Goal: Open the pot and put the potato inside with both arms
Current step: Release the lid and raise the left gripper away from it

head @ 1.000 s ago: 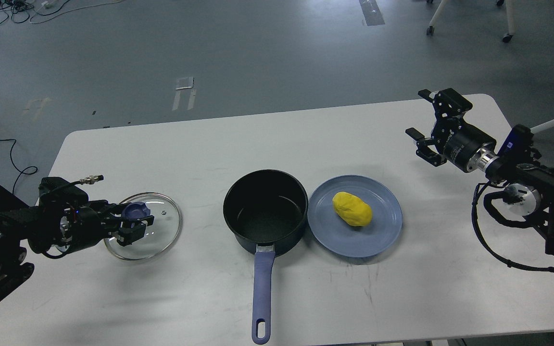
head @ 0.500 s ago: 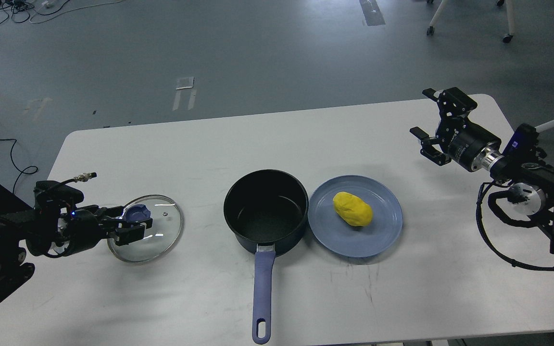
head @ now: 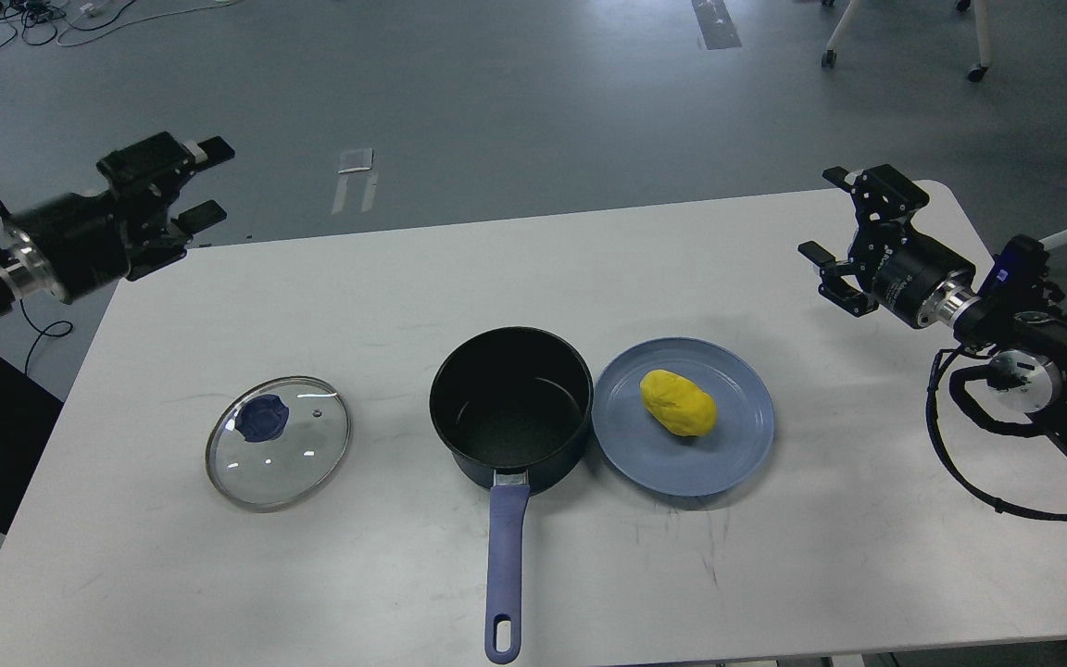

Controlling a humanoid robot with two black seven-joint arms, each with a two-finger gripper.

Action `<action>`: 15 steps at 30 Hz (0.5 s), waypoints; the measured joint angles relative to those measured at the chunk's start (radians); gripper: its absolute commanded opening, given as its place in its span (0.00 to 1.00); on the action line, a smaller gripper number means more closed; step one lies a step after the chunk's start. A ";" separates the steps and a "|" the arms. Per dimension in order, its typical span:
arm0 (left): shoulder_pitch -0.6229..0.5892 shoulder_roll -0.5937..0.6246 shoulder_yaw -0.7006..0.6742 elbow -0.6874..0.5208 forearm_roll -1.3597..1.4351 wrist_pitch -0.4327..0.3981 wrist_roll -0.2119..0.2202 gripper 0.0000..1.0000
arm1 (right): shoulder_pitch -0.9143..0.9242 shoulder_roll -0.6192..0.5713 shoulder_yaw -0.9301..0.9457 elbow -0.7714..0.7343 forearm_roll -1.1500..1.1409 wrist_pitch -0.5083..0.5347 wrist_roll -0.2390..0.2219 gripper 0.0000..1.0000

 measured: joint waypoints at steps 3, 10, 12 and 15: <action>0.010 -0.031 0.002 0.006 -0.134 0.000 0.000 0.98 | -0.004 0.000 0.000 0.001 0.000 0.000 0.000 1.00; 0.158 -0.120 -0.020 0.042 -0.332 0.000 0.000 0.98 | -0.001 -0.016 -0.003 0.014 -0.006 0.000 0.000 1.00; 0.202 -0.152 -0.048 0.063 -0.367 0.000 0.000 0.98 | 0.007 -0.039 -0.015 0.042 -0.011 0.000 0.000 1.00; 0.264 -0.200 -0.138 0.100 -0.392 0.000 0.000 0.98 | 0.063 -0.101 -0.098 0.102 -0.022 0.000 0.000 1.00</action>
